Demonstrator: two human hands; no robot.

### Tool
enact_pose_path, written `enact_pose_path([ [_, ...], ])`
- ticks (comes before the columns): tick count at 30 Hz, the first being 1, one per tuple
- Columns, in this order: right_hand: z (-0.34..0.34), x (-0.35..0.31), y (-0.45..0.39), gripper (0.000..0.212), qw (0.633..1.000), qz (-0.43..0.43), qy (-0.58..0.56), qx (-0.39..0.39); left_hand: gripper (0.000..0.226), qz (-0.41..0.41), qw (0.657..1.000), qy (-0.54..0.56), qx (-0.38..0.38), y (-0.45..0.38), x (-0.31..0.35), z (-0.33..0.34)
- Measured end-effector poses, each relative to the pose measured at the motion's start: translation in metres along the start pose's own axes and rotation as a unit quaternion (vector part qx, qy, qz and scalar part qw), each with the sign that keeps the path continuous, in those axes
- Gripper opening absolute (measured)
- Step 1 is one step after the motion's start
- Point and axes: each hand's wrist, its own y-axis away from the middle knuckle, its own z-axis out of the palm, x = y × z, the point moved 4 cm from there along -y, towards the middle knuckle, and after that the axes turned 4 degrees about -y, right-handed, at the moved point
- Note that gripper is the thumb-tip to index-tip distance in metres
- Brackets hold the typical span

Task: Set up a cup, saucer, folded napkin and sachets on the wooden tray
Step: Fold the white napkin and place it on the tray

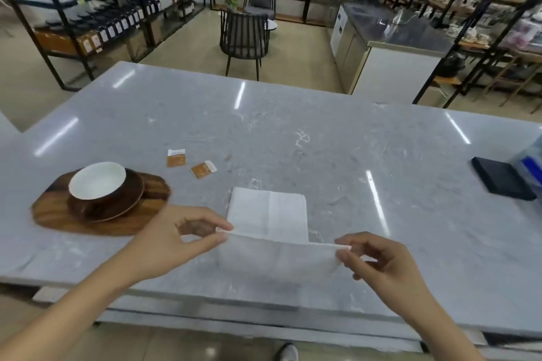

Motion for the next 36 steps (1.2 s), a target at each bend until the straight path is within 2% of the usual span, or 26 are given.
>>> enact_pose_path([
  [4, 0.007, 0.000, -0.014, 0.015, 1.000, -0.003, -0.010, 0.023, 0.022, -0.016, 0.997, 0.046, 0.054, -0.007, -0.017, 0.006],
  [9, 0.010, 0.008, -0.069, 0.019, 0.996, -0.023, -0.071, 0.055, 0.018, -0.030, 0.986, 0.112, 0.123, -0.058, -0.043, 0.011],
  [12, 0.017, 0.022, -0.107, 0.018, 0.995, -0.011, -0.082, 0.053, 0.022, -0.047, 0.984, 0.091, 0.146, -0.091, -0.070, 0.017],
  [18, 0.045, 0.085, -0.197, 0.016, 0.997, 0.063, -0.043, 0.019, 0.030, -0.126, 0.984, 0.015, 0.128, -0.150, -0.136, 0.038],
  [22, 0.060, 0.125, -0.199, 0.015, 0.993, 0.113, 0.003, 0.043, 0.022, -0.194, 0.971, 0.027, 0.137, -0.148, -0.163, 0.054],
  [26, 0.061, 0.145, -0.204, 0.015, 0.990, 0.114, 0.061, 0.064, 0.019, -0.247, 0.956, 0.042, 0.153, -0.145, -0.183, 0.061],
  [29, 0.061, 0.149, -0.204, 0.015, 0.990, 0.107, 0.064, 0.071, 0.014, -0.254, 0.952, 0.038, 0.168, -0.144, -0.187, 0.064],
  [33, 0.059, 0.152, -0.199, 0.014, 0.988, 0.109, 0.045, 0.100, 0.018, -0.248, 0.950, 0.018, 0.187, -0.144, -0.183, 0.068],
  [36, 0.061, 0.153, -0.196, 0.011, 0.985, 0.120, 0.038, 0.116, 0.010, -0.250, 0.947, 0.012, 0.202, -0.143, -0.183, 0.070],
])
